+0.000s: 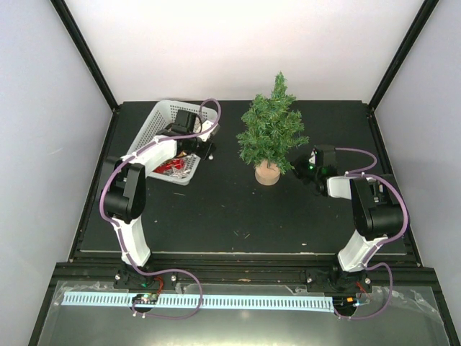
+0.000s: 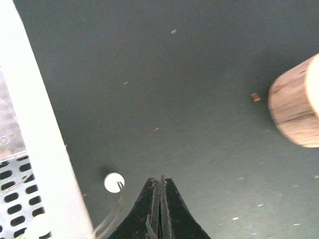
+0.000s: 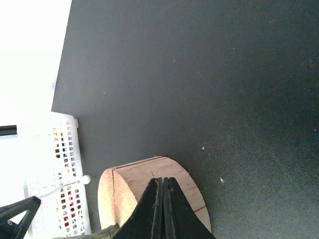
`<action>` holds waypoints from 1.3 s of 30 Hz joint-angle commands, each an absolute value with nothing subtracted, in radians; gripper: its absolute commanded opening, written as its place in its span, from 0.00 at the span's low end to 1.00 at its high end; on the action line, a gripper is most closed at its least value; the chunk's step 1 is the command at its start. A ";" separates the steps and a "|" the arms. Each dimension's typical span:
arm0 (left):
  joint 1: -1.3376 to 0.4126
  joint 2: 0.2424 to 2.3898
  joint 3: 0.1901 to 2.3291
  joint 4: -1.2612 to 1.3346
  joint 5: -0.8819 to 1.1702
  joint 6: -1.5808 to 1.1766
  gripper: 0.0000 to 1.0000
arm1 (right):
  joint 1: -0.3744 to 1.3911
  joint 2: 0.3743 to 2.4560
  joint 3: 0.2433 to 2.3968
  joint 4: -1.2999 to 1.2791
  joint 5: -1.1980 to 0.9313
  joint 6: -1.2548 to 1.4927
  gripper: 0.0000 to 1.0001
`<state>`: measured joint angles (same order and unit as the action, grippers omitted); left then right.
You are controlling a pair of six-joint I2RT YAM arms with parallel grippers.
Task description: Decorate the small christmas tree
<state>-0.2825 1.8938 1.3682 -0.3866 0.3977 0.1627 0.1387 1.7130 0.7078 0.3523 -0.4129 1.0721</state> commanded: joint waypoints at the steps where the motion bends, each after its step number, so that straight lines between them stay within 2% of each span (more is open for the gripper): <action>1: -0.259 1.946 1.345 -0.550 0.107 0.253 0.02 | 0.133 1.712 0.711 0.340 -0.420 1.045 0.01; 3: -0.254 1.937 1.346 -0.544 0.081 0.251 0.02 | 0.133 1.706 0.709 0.337 -0.416 1.038 0.01; 5: -0.253 1.907 1.335 -0.523 0.147 0.221 0.01 | 0.133 1.706 0.705 0.344 -0.415 1.038 0.01; 11: -0.273 1.869 1.322 -0.424 0.599 0.068 0.01 | 0.133 1.708 0.687 0.377 -0.418 1.051 0.01; 12: -0.284 1.880 1.331 -0.416 0.617 0.050 0.02 | 0.133 1.707 0.687 0.377 -0.417 1.051 0.01; 18: -0.363 1.931 1.360 -0.368 0.655 -0.008 0.02 | 0.133 1.705 0.688 0.390 -0.417 1.056 0.01; 27: -0.420 2.009 1.407 -0.307 0.554 -0.137 0.02 | 0.133 1.716 0.685 0.415 -0.419 1.066 0.01; 39: -0.417 2.160 1.481 -0.218 0.723 -0.343 0.02 | 0.133 1.748 0.732 0.434 -0.439 1.074 0.01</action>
